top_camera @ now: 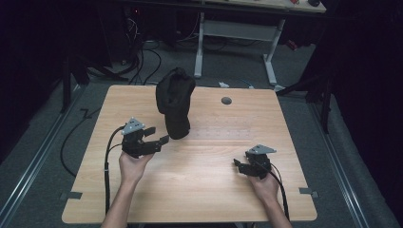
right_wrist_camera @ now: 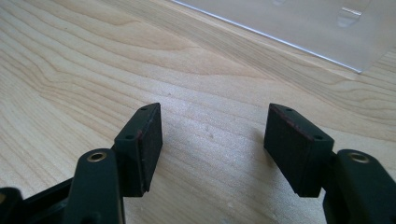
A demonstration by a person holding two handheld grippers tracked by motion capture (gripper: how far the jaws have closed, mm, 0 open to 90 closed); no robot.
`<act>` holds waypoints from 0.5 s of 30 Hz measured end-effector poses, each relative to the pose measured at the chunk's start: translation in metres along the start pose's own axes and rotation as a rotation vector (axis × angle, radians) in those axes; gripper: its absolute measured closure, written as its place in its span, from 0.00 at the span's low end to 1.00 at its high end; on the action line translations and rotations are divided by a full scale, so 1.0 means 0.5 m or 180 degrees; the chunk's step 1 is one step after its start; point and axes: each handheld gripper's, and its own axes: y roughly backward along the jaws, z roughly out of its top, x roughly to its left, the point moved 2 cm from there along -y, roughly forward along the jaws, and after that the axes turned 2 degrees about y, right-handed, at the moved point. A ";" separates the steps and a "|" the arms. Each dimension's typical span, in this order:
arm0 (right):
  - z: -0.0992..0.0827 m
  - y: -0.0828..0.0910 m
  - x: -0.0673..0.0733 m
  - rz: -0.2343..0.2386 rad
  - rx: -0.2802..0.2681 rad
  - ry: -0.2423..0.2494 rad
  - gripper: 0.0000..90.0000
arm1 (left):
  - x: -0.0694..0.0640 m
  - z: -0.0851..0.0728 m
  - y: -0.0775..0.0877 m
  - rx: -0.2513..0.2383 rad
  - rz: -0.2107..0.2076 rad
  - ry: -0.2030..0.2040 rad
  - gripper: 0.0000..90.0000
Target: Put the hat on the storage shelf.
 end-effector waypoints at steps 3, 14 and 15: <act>0.000 0.000 0.000 0.0002 0.0001 0.0001 0.41 | 0.011 -0.006 0.007 0.0009 0.0060 0.0016 0.34; 0.000 0.000 0.000 -0.0001 0.0000 0.0000 0.41 | 0.046 -0.045 0.024 0.0109 0.0239 0.0014 0.34; 0.000 0.000 0.000 -0.0001 0.0000 0.0000 0.41 | 0.052 -0.053 0.025 0.0132 0.0265 -0.0001 0.34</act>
